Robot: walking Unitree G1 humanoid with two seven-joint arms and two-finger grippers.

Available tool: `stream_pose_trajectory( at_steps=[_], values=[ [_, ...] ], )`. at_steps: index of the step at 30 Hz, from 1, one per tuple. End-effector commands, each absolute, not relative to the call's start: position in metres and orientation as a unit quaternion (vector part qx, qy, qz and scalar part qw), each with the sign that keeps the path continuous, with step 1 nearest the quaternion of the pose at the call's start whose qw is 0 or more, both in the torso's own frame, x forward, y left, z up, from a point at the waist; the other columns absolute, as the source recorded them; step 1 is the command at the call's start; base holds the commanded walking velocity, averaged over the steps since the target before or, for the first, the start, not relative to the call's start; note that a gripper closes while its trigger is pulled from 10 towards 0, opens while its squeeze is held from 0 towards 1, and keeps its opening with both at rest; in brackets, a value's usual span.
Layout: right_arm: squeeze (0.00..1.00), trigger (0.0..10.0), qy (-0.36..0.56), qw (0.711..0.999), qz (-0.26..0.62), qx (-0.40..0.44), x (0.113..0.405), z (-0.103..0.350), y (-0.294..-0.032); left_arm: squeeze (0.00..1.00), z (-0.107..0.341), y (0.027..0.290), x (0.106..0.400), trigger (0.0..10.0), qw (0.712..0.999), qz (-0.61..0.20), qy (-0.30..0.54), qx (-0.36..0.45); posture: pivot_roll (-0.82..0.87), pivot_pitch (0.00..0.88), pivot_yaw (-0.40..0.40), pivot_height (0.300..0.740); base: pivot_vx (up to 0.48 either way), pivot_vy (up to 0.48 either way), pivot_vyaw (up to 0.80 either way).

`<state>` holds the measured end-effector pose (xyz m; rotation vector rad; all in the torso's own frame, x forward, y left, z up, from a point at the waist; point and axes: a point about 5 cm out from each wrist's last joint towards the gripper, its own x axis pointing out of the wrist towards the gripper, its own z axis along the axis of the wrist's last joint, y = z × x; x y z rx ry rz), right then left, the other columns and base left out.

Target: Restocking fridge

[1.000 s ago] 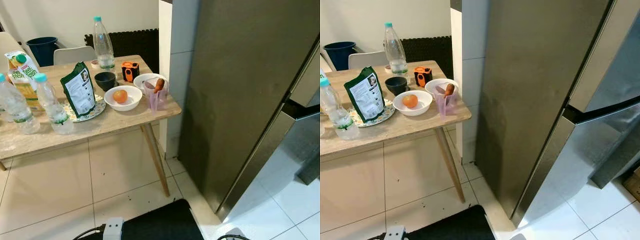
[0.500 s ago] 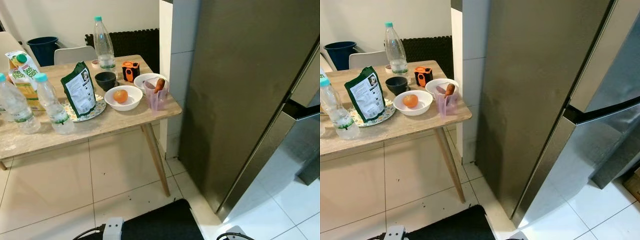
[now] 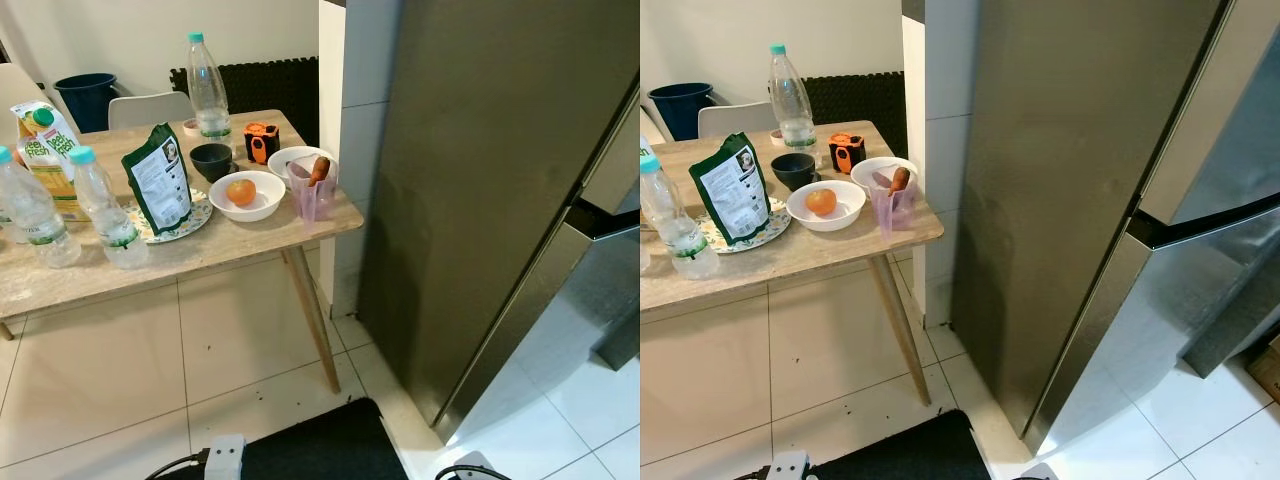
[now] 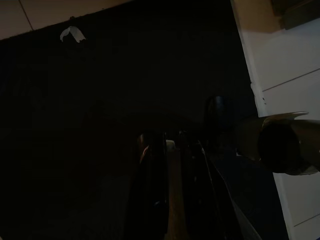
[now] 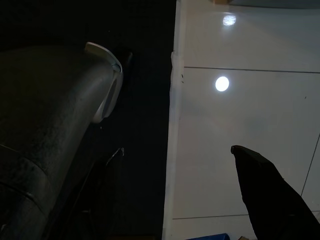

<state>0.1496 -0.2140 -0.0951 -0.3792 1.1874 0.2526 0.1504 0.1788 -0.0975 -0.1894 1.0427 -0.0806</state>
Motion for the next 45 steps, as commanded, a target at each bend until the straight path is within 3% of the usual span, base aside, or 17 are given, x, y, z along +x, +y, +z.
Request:
stream_pose_trajectory(
  at_steps=[1, 45],
  values=[
    [0.0, 10.0, 0.558, 0.803, 0.114, -0.173, 0.1479, -0.0954, -0.2158, 0.0, -0.0987, 0.1839, 0.1466, 10.0, 0.857, -0.03, 0.507, -0.088, 0.0, 0.006, -0.021, 0.74, 0.0, 0.0, 0.0],
    [0.0, 10.0, 0.557, 0.804, 0.116, -0.17, 0.1487, -0.0963, -0.2097, 0.0, -0.099, 0.1832, 0.1468, 10.0, 0.857, -0.029, 0.509, -0.073, -0.01, 0.009, -0.028, 0.74, 0.0, 0.0, 0.0]
  ],
)
